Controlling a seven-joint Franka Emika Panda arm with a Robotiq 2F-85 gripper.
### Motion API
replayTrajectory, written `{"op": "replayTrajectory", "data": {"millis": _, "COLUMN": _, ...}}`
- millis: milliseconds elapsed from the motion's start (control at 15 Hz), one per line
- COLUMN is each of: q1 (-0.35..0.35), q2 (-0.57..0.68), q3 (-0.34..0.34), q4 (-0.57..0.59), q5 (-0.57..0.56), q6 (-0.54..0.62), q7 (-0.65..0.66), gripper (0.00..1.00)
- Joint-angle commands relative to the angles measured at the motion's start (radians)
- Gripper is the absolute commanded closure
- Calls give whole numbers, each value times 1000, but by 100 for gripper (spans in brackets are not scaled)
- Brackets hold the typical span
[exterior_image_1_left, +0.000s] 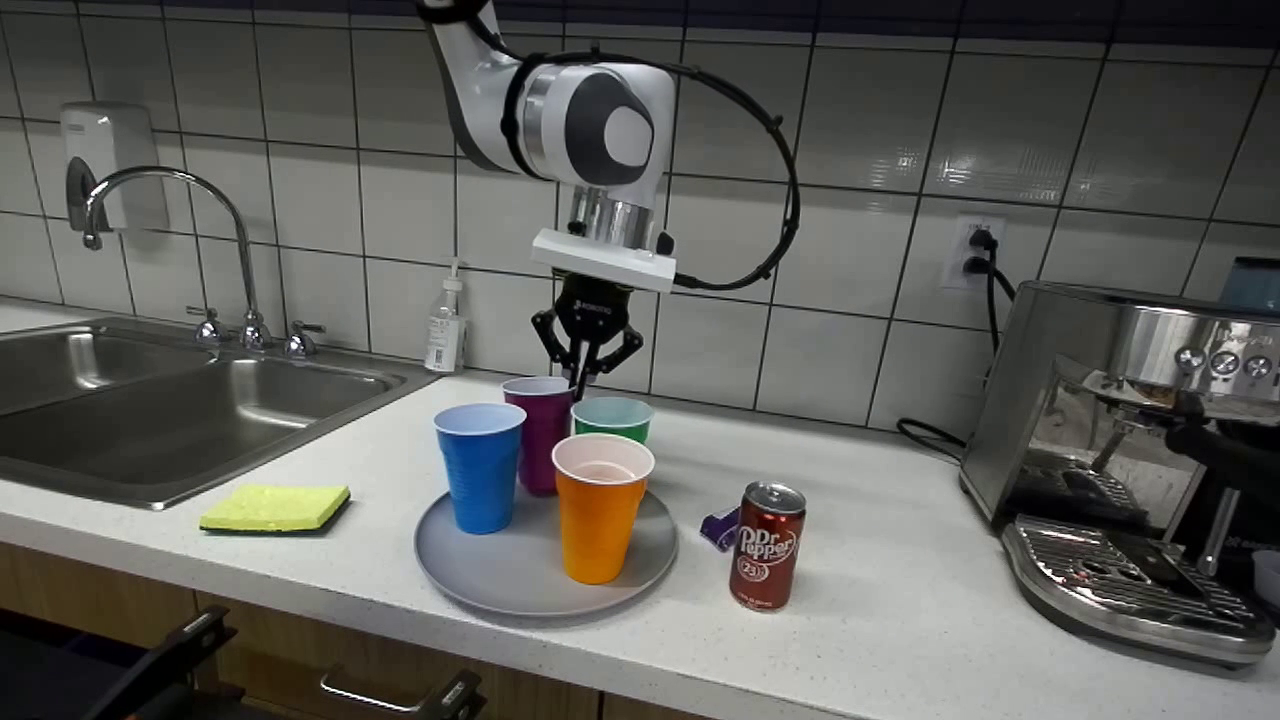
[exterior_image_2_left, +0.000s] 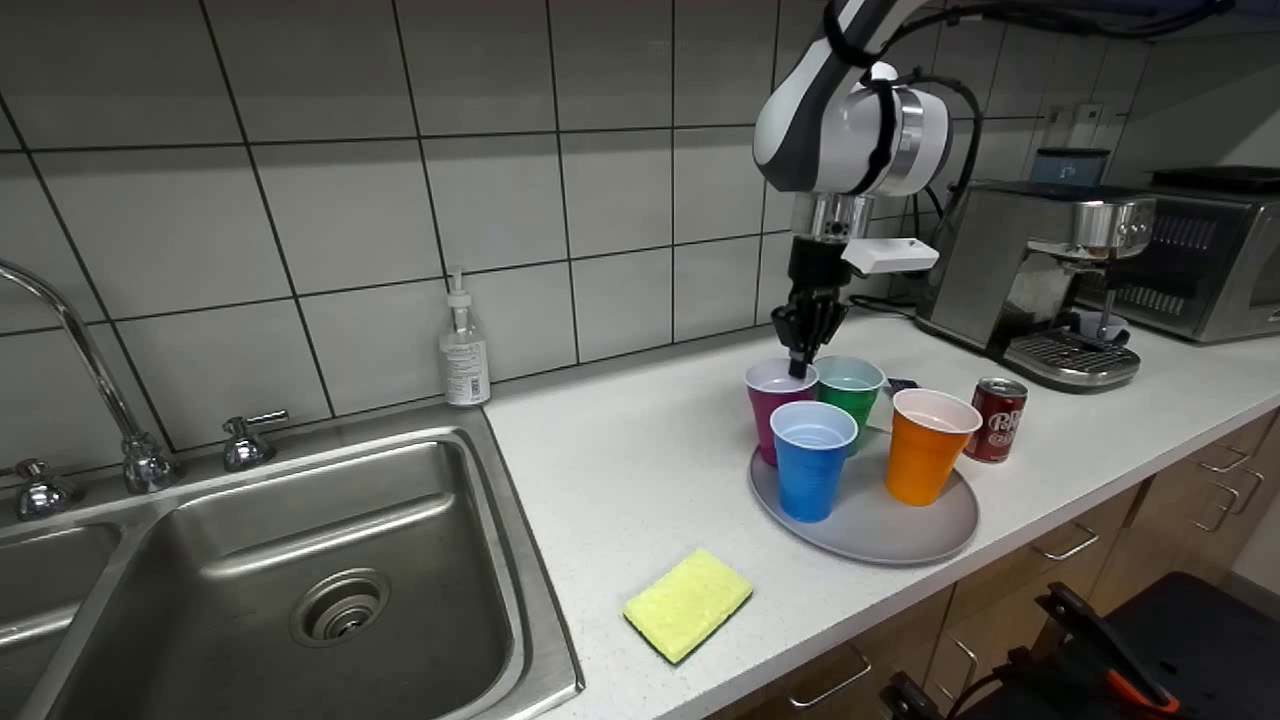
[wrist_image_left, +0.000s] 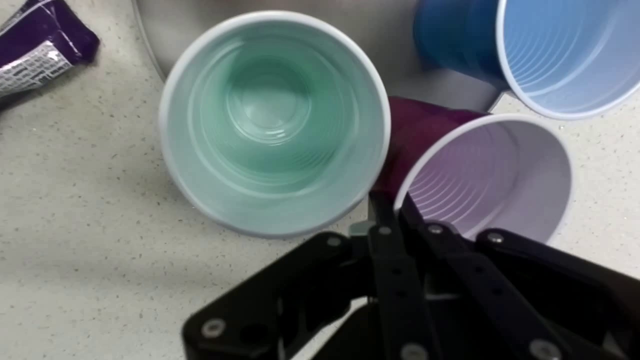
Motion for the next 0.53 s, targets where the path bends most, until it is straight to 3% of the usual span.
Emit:
{"op": "replayTrajectory", "data": {"millis": 0, "q1": -24, "q2": 12, "q3": 20, "q4": 24, "q5": -20, "q6": -27, "q7": -51, "gripper": 99}}
{"op": "replayTrajectory", "data": {"millis": 467, "q1": -24, "q2": 19, "q3": 21, "q4": 14, "q5": -24, "q6": -24, "q7": -117, "gripper": 99}}
